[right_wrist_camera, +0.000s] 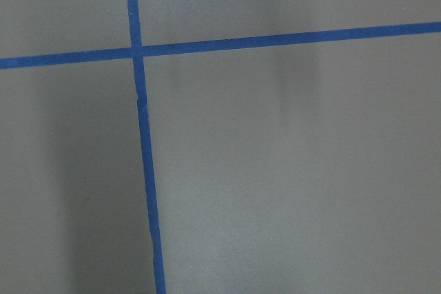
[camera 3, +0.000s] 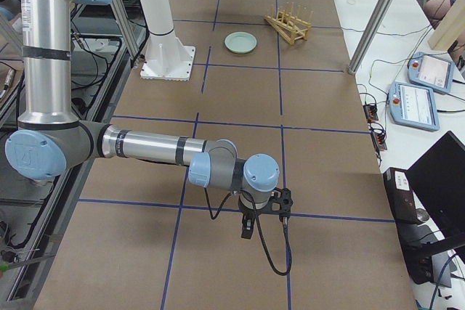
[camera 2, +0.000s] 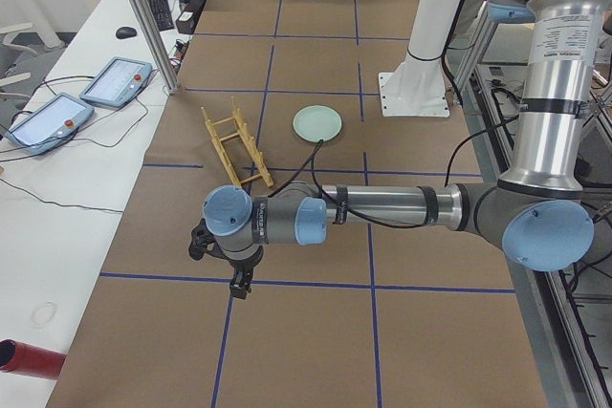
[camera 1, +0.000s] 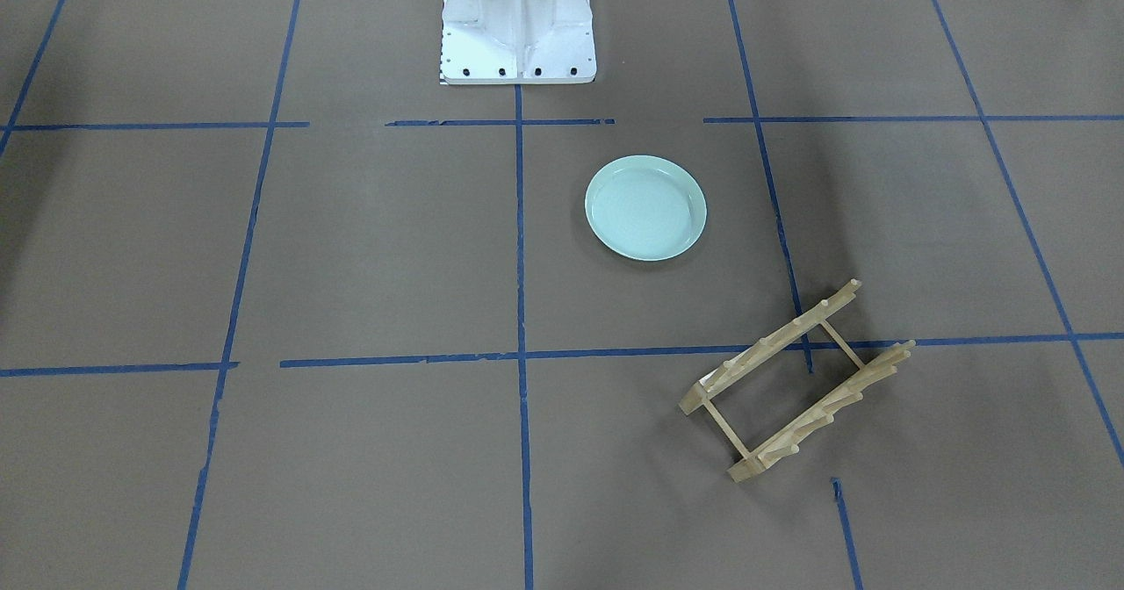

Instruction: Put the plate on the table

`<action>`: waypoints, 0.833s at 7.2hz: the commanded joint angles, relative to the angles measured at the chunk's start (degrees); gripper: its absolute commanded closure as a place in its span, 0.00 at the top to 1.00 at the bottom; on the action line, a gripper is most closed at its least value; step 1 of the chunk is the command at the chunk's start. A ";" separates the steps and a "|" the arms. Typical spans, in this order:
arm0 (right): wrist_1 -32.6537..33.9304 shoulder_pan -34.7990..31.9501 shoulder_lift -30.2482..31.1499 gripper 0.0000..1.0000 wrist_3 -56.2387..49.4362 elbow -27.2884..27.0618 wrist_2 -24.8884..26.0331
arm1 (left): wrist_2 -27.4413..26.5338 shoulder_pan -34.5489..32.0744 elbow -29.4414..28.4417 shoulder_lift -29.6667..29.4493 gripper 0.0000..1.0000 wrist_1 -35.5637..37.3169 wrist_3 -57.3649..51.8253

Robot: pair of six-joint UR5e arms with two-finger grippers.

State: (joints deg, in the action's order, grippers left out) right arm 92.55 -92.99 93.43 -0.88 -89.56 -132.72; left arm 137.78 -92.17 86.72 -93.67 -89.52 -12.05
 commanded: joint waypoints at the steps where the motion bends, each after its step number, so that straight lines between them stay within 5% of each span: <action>1: 0.00 0.00 0.00 1.00 0.00 0.00 0.00 | -0.23 -0.12 1.07 -0.29 1.00 0.04 0.01; 6: 0.00 0.00 0.00 1.00 0.00 0.00 0.00 | -0.58 -0.56 1.87 -0.29 1.00 0.48 0.19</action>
State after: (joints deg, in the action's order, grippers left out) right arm 92.55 -92.99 93.43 -0.88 -89.56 -132.72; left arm 137.22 -92.68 88.51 -94.01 -89.10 -11.90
